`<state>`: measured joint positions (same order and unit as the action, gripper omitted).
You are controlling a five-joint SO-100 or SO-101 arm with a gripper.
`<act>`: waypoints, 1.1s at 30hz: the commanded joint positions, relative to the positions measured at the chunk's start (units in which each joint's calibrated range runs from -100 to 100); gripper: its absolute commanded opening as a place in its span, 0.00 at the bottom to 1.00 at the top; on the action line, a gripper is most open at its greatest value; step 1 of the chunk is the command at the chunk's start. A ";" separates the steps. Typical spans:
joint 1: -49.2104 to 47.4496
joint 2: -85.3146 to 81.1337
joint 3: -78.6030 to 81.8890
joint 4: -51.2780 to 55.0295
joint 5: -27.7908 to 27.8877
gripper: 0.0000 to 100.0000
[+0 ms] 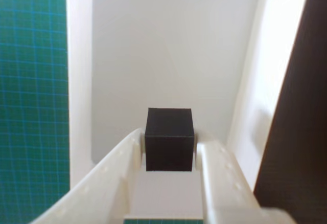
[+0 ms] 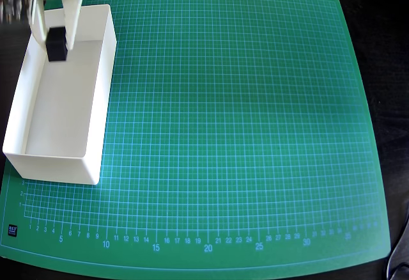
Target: Grab the black cube and put it in the white bin
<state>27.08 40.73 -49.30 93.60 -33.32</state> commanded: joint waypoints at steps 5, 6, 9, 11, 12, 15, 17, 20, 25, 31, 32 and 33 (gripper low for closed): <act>0.39 -0.49 -2.44 -4.54 0.26 0.06; 0.39 -0.41 -2.44 -5.05 0.05 0.06; 0.39 -0.24 -2.35 -5.48 0.05 0.06; 0.39 -0.24 -2.35 -5.56 0.16 0.06; 0.39 -0.24 -2.35 -5.56 0.16 0.06; 0.97 -0.15 -2.35 -5.65 0.16 0.06; 1.31 -0.15 -2.35 -5.65 0.16 0.06; 1.56 -0.15 -2.35 -5.65 0.16 0.06; 1.56 -0.07 -2.35 -5.65 0.05 0.06; 1.48 0.02 -2.35 -5.65 -0.11 0.06; 1.48 0.36 -2.35 -5.65 -0.16 0.06; 1.48 0.87 -2.44 -5.65 -0.21 0.06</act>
<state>28.13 41.33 -49.30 88.40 -33.32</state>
